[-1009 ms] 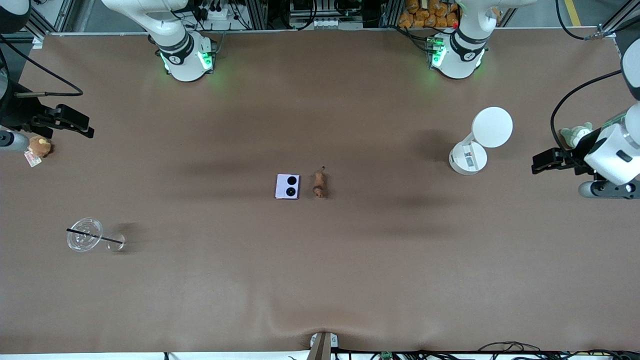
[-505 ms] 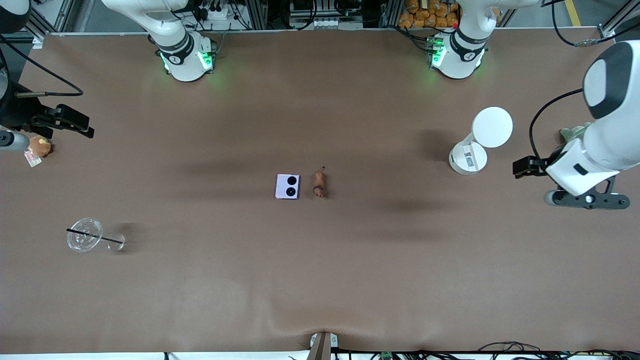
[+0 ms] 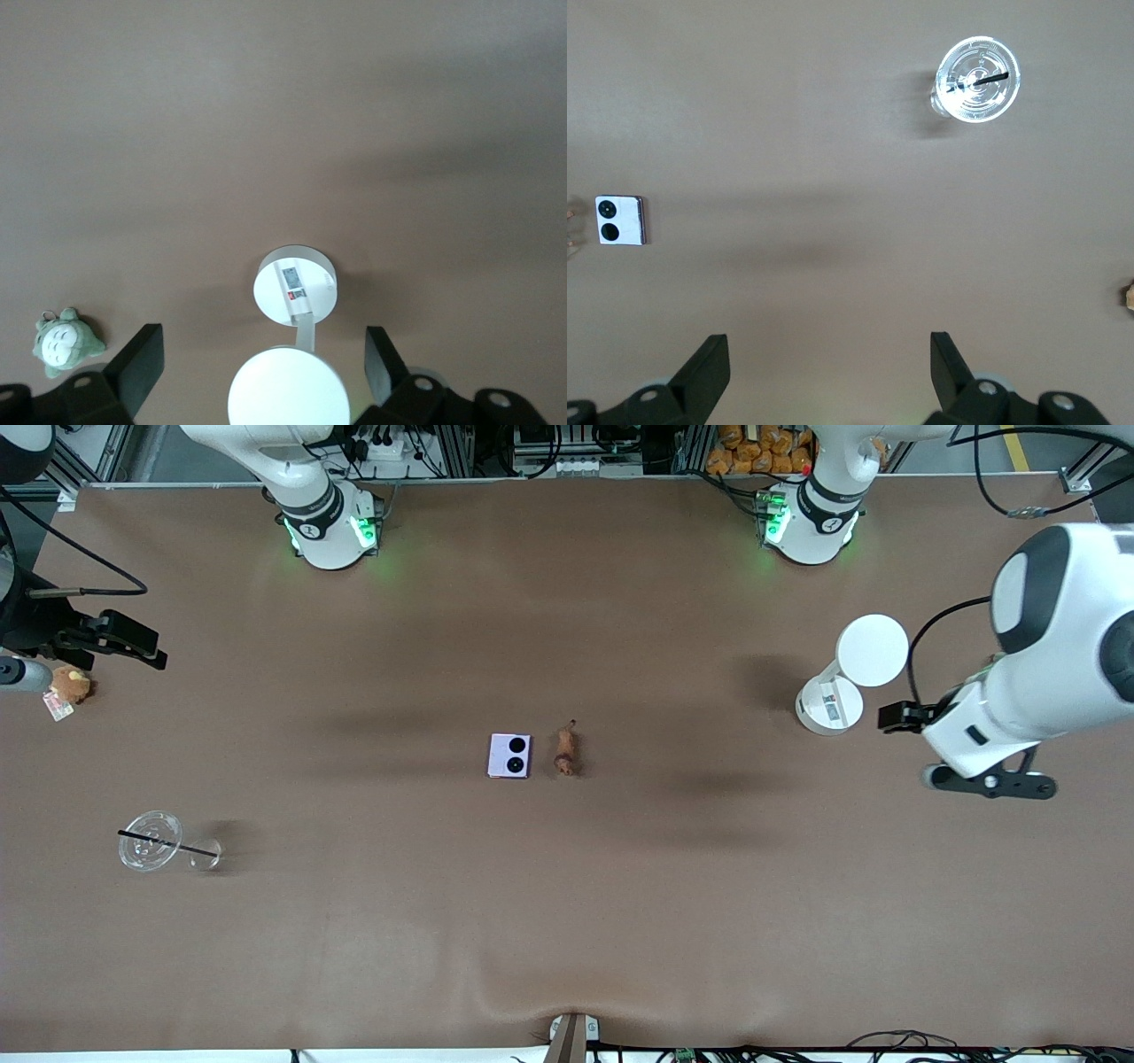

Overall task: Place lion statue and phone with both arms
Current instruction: 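Move the left gripper from rest toward the brown lion figurine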

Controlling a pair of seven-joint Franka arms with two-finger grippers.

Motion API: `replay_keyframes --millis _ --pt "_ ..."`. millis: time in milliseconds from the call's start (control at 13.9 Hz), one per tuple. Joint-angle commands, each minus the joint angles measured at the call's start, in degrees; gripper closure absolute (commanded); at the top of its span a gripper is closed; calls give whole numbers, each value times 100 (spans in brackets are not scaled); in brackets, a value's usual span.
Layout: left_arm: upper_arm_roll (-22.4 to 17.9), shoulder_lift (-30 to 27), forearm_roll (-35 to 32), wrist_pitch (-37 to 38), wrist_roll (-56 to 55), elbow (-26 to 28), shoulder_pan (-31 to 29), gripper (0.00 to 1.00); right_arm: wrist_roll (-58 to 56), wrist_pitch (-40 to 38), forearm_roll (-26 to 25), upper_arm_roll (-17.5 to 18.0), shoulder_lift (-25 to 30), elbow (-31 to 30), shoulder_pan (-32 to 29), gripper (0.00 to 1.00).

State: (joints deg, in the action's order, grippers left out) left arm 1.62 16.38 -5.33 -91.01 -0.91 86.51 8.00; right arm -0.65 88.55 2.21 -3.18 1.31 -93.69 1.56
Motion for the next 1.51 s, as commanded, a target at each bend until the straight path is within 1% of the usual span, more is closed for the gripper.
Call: replay_keyframes --millis 0,72,216,360,432,505,577,721,793,937,1009,1153,1297,1369,1441 --pt "285 -21 -91 57 -276 -55 209 0 3 -14 -1 1 18 26 20 0" --pt "304 -21 -47 48 -547 -81 315 0 3 -14 -1 1 18 26 20 0" --pt "365 92 -38 -56 -743 -116 464 0 3 -22 -1 1 18 26 20 0" --pt "366 224 -38 -721 -909 -99 771 0 3 -14 8 1 18 26 20 0" --pt "366 312 -47 -812 -1145 -108 921 0 3 -14 -1 1 18 26 20 0" --pt "374 435 -38 -865 -1278 -143 966 0 3 -14 -1 1 18 26 29 0" --pt "409 523 -21 -892 -1367 -291 1062 0 3 -14 -1 1 18 26 20 0" --pt "392 655 486 -910 -2102 -301 1273 0 3 -14 -1 1 18 17 29 0" --pt "392 725 489 -919 -2349 -301 1335 0 3 -14 -1 1 18 17 29 0" --pt "392 840 411 -1102 -2317 -292 1633 0 3 -14 -1 1 18 17 29 0" --pt "409 892 288 -1251 -2299 -292 1713 0 3 -14 8 1 10 17 29 0" --pt "392 1112 304 -1637 -2535 -284 2107 0 3 -14 -1 1 10 17 29 0" --pt "392 1340 270 -2102 -3201 -284 2205 0 3 -5 -1 1 1 17 46 0" --pt "409 1420 252 -2331 -3300 -266 2267 0 3 4 -1 1 1 17 81 0" --pt "392 1594 252 -2551 -3388 -275 2467 0 3 4 -1 1 1 17 82 0"
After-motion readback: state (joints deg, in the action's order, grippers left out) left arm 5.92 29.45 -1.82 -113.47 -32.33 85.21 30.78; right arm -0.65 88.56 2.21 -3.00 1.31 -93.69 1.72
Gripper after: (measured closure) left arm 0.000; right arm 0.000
